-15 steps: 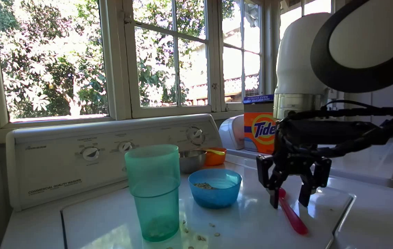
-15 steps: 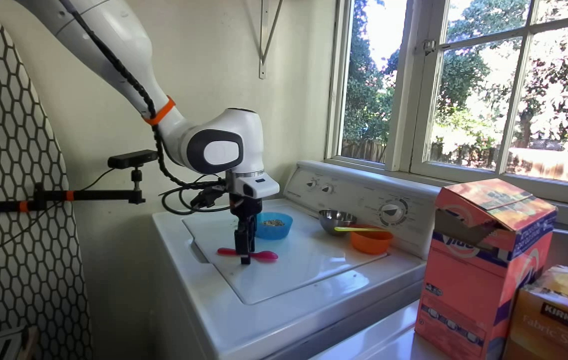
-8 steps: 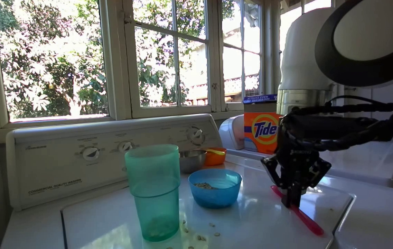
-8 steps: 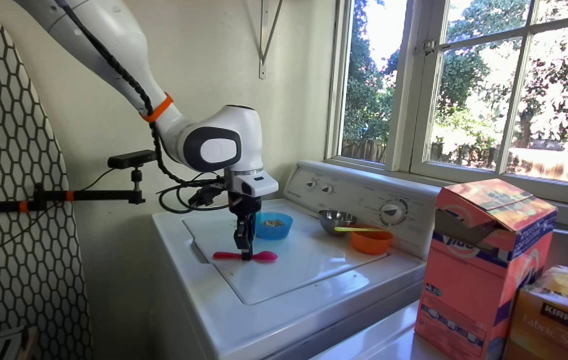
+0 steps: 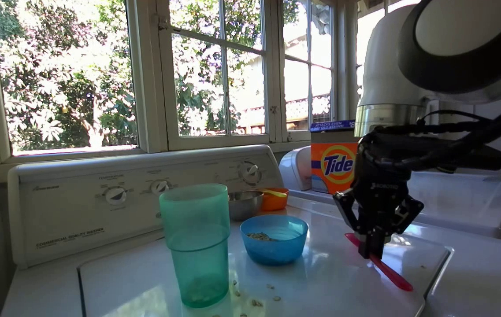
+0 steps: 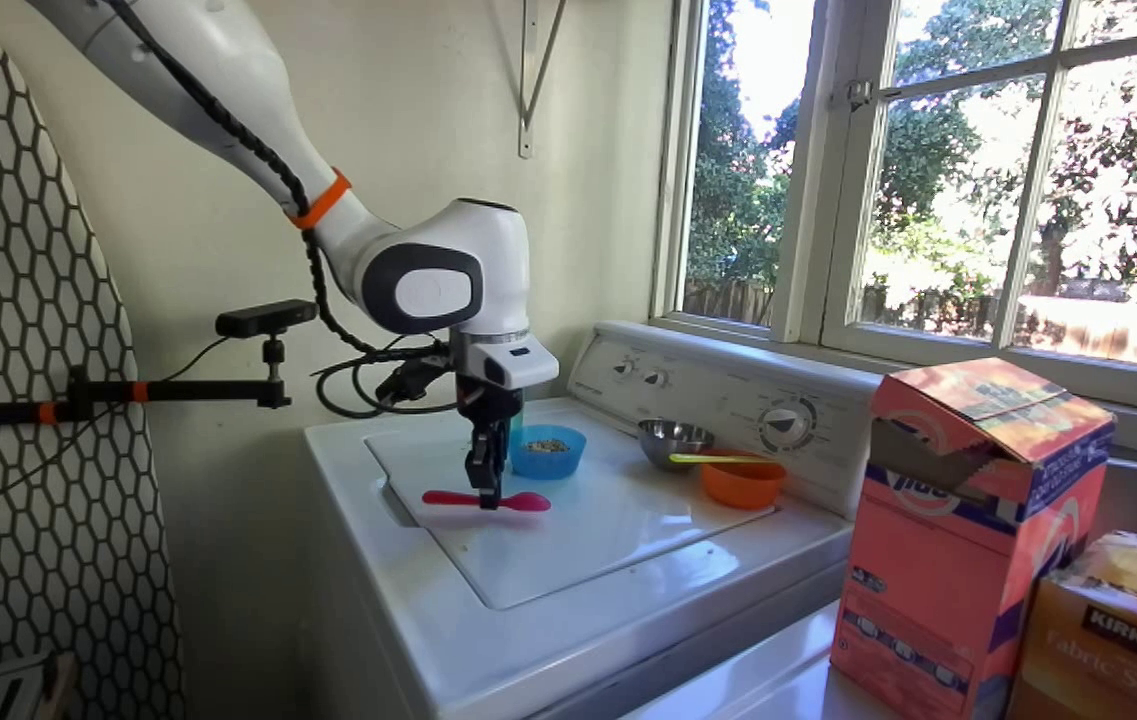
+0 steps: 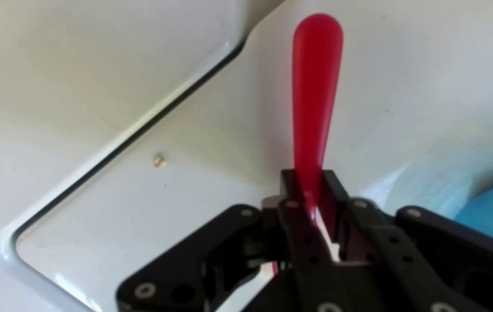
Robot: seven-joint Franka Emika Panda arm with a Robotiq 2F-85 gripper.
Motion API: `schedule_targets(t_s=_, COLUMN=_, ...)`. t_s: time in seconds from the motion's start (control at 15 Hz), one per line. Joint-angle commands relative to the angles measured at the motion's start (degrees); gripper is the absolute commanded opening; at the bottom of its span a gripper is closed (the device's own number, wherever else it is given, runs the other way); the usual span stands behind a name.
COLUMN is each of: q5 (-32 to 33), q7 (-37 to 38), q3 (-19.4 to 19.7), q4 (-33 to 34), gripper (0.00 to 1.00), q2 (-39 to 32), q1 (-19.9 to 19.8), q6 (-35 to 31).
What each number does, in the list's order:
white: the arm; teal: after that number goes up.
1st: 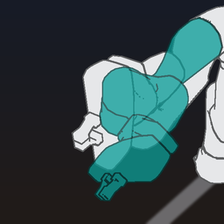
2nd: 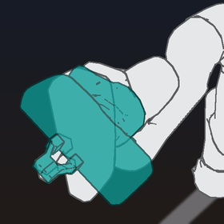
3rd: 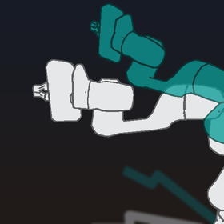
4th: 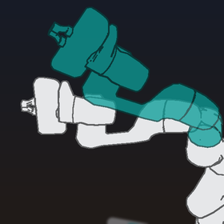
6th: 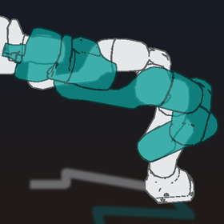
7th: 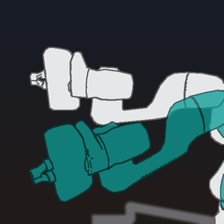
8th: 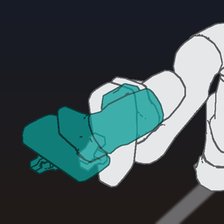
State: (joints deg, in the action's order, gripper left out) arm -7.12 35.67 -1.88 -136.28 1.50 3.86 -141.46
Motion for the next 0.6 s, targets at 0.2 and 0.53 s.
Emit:
schedule_targets(t_s=0.2, q5=-5.82, q7=-4.79, q3=0.62, q4=-1.82, gripper=0.04, q2=8.14, q1=-2.17, q6=9.46)
schedule_targets(t_s=0.53, q5=-6.68, q7=1.1, q3=-3.23, q4=-11.31, gripper=0.04, q2=18.1, q1=-1.03, q6=3.19)
